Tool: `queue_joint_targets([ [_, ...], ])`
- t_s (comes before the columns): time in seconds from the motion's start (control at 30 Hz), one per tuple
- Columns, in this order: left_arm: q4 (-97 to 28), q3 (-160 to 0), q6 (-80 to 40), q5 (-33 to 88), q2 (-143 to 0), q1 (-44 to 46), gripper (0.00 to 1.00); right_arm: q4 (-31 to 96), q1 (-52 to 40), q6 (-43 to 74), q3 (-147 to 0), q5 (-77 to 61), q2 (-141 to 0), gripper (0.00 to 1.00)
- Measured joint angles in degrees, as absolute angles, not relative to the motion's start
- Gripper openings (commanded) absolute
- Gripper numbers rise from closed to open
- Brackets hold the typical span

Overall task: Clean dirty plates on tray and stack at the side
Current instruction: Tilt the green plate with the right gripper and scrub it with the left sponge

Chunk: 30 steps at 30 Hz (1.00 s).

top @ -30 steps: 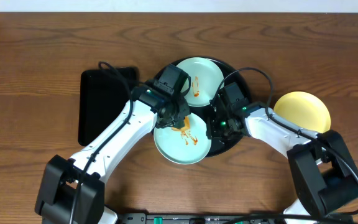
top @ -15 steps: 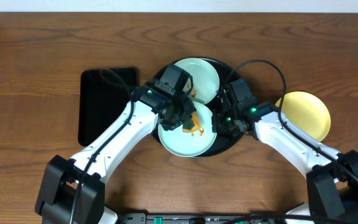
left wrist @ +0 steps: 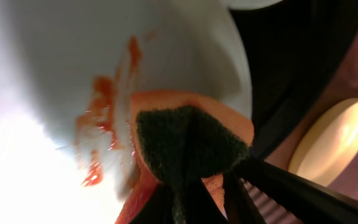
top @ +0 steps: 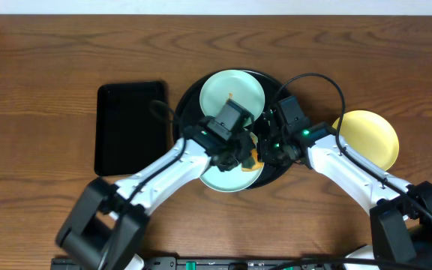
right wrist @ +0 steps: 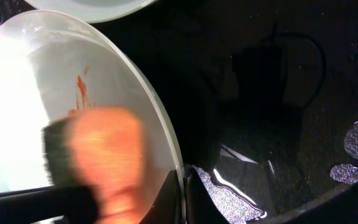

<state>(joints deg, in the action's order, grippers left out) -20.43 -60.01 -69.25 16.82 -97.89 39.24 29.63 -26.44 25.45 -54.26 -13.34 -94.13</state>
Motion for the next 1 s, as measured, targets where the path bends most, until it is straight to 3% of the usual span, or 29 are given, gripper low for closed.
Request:
queue_joint_targets([
  [0.33,-25.0,-60.6,-66.4,12.6,-103.4,40.4,0.08,32.0,-26.2,25.5,-54.1,-12.3,-94.2,0.01],
  [0.6,-28.1,-60.8,-57.6,9.7,-103.4,35.9,0.07,33.6,-26.2,25.5,-54.1,-10.2,-94.2,0.01],
  [0.7,-28.5,-60.8,-55.4,8.6,-103.4,34.9,0.07,33.3,-26.2,26.0,-54.1,-10.7,-94.2,0.38],
  [0.73,-28.6,-60.8,-54.9,8.5,-103.4,34.9,0.07,33.0,-26.2,26.1,-54.1,-11.1,-94.2,0.41],
  [1.0,-28.3,-60.8,-53.2,8.1,-103.4,34.9,0.08,28.0,-26.2,26.0,-54.1,-12.6,-94.2,0.3],
])
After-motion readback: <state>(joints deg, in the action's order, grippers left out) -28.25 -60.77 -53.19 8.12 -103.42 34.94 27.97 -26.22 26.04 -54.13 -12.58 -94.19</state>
